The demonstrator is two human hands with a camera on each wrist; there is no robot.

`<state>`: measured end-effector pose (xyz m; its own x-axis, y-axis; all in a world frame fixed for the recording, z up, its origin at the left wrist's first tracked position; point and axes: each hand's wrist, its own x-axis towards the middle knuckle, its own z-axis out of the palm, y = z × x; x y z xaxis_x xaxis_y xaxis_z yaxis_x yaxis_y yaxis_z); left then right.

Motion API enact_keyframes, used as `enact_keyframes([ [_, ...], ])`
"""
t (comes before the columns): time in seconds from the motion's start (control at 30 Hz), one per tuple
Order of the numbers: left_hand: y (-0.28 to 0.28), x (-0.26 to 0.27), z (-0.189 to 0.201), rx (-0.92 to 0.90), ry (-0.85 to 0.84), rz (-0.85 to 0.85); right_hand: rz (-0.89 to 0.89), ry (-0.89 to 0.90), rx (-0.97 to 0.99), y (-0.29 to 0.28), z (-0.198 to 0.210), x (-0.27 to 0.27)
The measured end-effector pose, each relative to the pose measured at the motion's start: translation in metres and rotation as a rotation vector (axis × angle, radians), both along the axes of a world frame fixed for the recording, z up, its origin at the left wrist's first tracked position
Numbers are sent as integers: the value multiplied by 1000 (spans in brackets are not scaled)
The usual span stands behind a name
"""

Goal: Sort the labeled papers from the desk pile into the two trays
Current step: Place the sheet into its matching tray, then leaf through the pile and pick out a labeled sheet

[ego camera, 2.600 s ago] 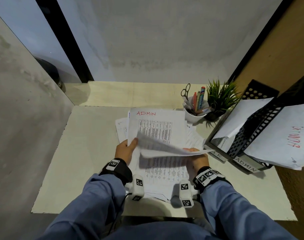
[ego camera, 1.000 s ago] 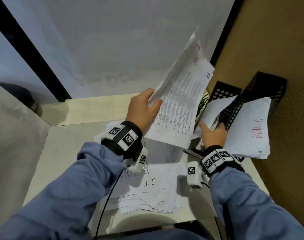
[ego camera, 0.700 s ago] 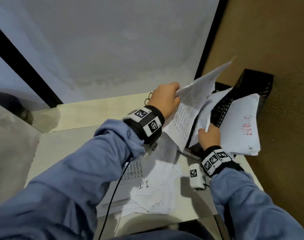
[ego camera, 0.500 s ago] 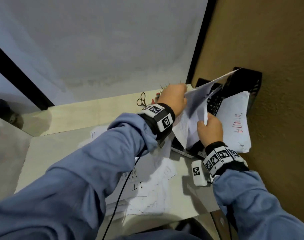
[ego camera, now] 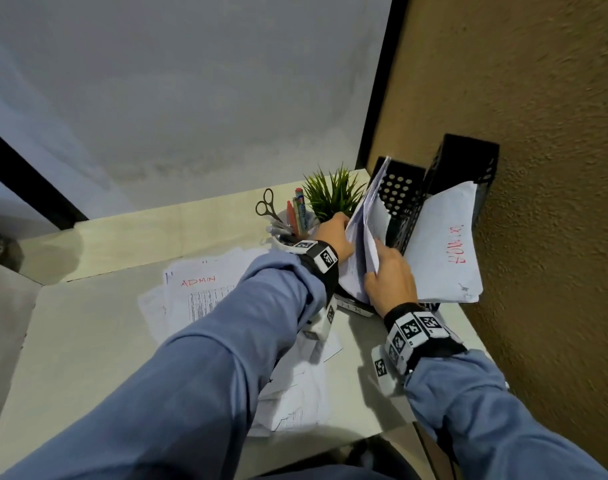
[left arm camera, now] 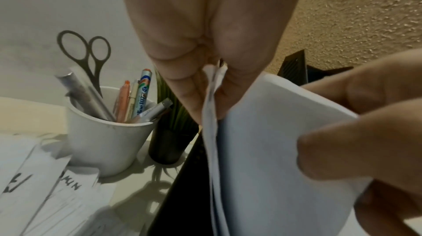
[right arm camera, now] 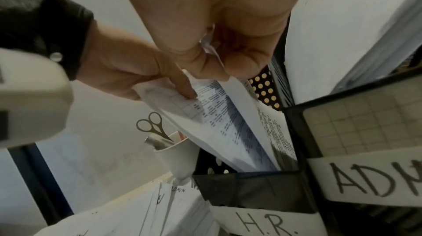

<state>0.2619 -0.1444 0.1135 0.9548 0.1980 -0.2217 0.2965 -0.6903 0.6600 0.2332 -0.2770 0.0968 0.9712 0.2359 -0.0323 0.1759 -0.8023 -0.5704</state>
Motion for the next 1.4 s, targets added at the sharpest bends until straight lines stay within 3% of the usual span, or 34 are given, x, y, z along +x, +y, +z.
enact_keyframes([
  [0.2, 23, -17, 14, -304, -200, 173, 51, -110, 106, 7, 9, -1],
  [0.33, 73, -61, 6, -215, -256, 332, 176, -177, 303, 9, 7, -23],
  [0.4, 108, -90, -17, -141, -176, 479, 280, -158, 269, 12, -7, -37],
  [0.5, 151, -140, -54, -5, 113, 693, 395, -41, 163, 24, -35, -57],
  [0.57, 166, -172, -77, 43, 299, 743, 423, 92, 95, 36, -54, -68],
  [0.77, 160, -218, -113, 67, 432, 898, 182, 454, 131, 71, -91, -86],
  [1.1, 155, -242, -126, -142, 290, 953, 43, 576, 122, 95, -106, -93],
  [1.27, 152, -252, -128, -170, 59, 902, -55, 544, 140, 92, -109, -90],
  [1.4, 148, -256, -128, -388, -121, 929, -45, 528, 148, 92, -110, -87],
])
